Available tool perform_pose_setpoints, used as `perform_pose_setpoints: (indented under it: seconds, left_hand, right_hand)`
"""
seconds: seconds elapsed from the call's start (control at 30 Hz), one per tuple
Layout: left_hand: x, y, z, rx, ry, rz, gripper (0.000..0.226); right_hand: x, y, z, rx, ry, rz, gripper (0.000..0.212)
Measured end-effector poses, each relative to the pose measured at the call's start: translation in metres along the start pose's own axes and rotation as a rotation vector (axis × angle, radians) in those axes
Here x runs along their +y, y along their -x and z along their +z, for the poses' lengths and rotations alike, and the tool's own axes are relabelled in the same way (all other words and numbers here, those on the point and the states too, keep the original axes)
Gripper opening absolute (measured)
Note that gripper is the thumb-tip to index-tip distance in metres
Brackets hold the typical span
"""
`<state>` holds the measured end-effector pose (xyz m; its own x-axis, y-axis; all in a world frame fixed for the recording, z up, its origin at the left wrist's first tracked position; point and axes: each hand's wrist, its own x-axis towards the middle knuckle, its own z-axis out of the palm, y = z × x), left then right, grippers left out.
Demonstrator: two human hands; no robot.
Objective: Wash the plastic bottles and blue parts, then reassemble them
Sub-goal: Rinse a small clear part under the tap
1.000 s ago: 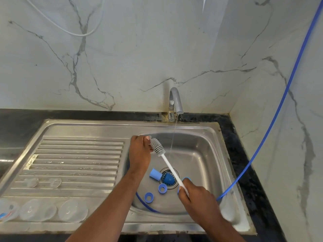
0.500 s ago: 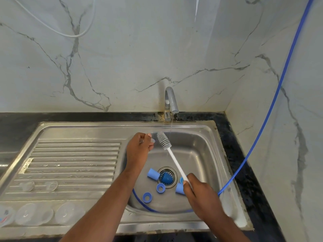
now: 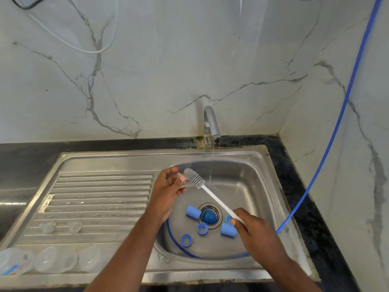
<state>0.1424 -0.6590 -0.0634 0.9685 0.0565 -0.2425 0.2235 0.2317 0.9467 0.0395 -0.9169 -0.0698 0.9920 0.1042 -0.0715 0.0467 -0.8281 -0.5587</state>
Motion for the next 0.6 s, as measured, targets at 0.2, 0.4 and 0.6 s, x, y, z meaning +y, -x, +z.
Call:
perform_pose_setpoints:
  seconds: [0.2,0.4,0.6]
  left_hand:
    - [-0.007,0.001,-0.01,-0.016,0.021,-0.042,0.035]
    - [-0.018,-0.003,-0.018,0.053,-0.188,-0.137,0.032]
    - [-0.014,-0.006,0.001,0.084,-0.181,-0.134,0.037]
  right_hand:
    - [0.002,0.003,-0.008,-0.056,0.204,-0.056,0.017]
    - [-0.001,-0.003,-0.014,0.213,0.612,-0.226,0.006]
    - [-0.016,0.002,-0.013,0.235,0.625,-0.228,0.028]
